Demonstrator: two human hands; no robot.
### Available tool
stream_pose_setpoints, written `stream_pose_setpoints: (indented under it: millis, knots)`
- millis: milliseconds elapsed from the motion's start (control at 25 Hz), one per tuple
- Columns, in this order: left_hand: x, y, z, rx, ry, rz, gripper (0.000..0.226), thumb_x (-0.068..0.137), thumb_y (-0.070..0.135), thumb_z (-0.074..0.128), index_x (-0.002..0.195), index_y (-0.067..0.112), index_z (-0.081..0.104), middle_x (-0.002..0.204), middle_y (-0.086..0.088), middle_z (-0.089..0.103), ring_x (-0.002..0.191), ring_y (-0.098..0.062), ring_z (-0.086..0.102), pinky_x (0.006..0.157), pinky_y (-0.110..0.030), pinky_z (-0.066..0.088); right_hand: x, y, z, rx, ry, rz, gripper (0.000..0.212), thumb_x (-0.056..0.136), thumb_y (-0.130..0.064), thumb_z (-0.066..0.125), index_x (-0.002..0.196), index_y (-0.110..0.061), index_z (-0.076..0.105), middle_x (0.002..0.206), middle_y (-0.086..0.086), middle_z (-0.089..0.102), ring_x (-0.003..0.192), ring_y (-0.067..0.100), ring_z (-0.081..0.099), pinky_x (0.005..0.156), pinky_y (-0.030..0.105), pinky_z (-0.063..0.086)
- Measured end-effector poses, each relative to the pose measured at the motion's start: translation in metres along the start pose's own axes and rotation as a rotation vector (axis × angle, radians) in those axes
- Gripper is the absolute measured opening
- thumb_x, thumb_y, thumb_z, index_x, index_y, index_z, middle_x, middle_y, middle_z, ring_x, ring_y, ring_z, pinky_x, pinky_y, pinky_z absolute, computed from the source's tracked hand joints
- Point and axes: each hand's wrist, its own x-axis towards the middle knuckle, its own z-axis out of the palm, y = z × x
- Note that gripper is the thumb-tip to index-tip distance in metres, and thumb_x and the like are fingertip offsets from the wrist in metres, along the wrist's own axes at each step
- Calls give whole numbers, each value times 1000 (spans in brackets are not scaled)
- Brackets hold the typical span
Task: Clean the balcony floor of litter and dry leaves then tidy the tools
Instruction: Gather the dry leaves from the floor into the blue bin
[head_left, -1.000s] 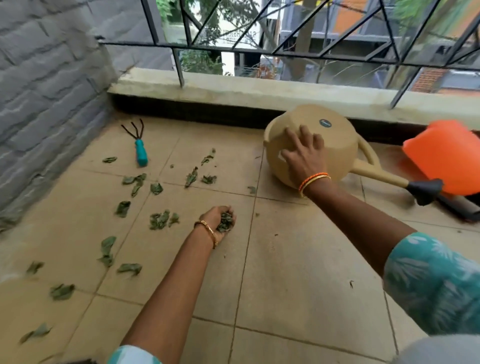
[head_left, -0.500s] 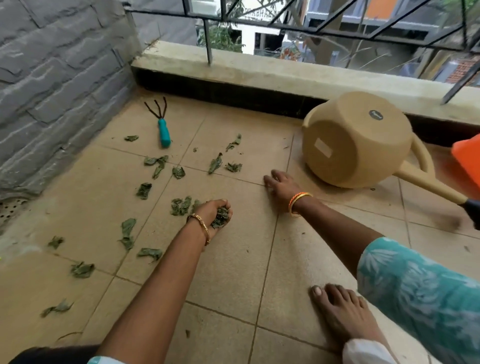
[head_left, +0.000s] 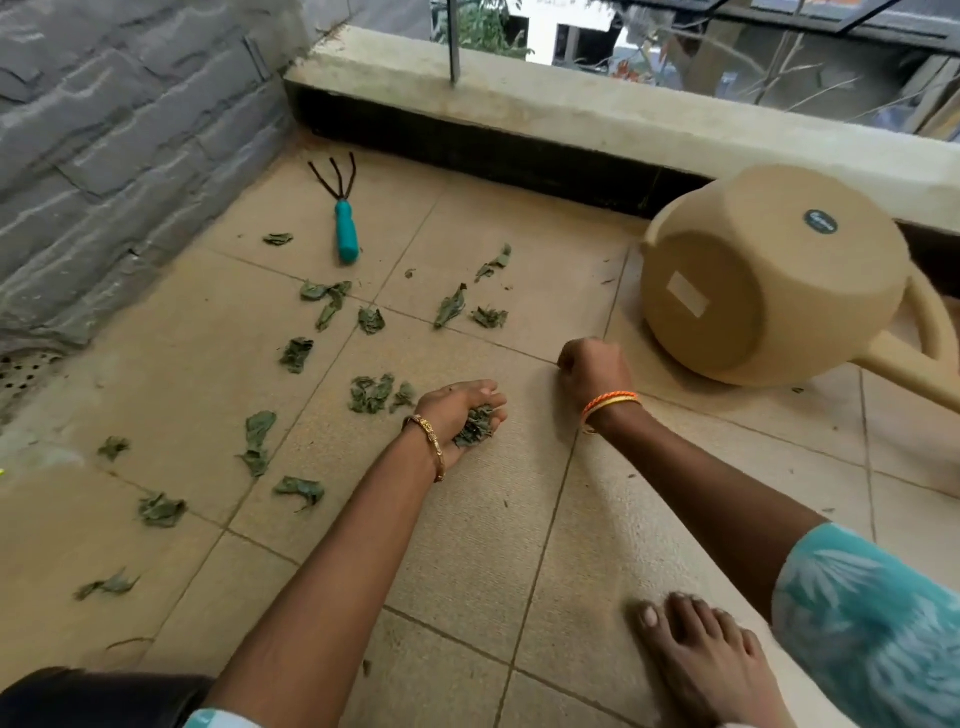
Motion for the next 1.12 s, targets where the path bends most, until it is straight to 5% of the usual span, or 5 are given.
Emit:
stream_pose_setpoints:
  millis: [200,320,600,800,1120]
  knots:
    - [-4,2,-5,-19,-8,36,19,98,8,47,106,8,64,99,-13,66,79,-21,63,64,-29,51,-24,-60,-9,550,-194,-8,20,80,-4,68,99,-10,64,85,6,69,73,12,65,65,19,56]
    - [-9,5,-9,-16,35,55,26,98,7,46,117,4,62,100,-13,66,78,-18,63,54,-22,53,-28,-72,-3,618,-175,-8,40,78,-5,71,112,-13,50,83,4,65,68,11,62,53,11,49]
    - [-10,38,-19,39,201,111,14,93,0,53,83,2,63,56,-3,64,58,-15,57,49,-19,50,34,-67,-12,547,-105,-87,25,88,1,52,105,-10,68,105,2,65,94,12,58,83,23,47]
    - [0,74,-17,190,350,180,10,91,3,58,84,2,65,68,-7,63,56,-15,58,53,-23,51,145,-49,14,222,-130,-103,42,89,-20,59,129,-11,53,137,19,41,127,34,40,107,35,33]
    - [45,91,6,163,424,179,7,90,5,61,84,2,62,73,-10,64,59,-18,60,58,-29,52,145,-60,49,26,7,-385,27,90,9,41,106,6,63,105,23,60,103,34,51,84,39,48]
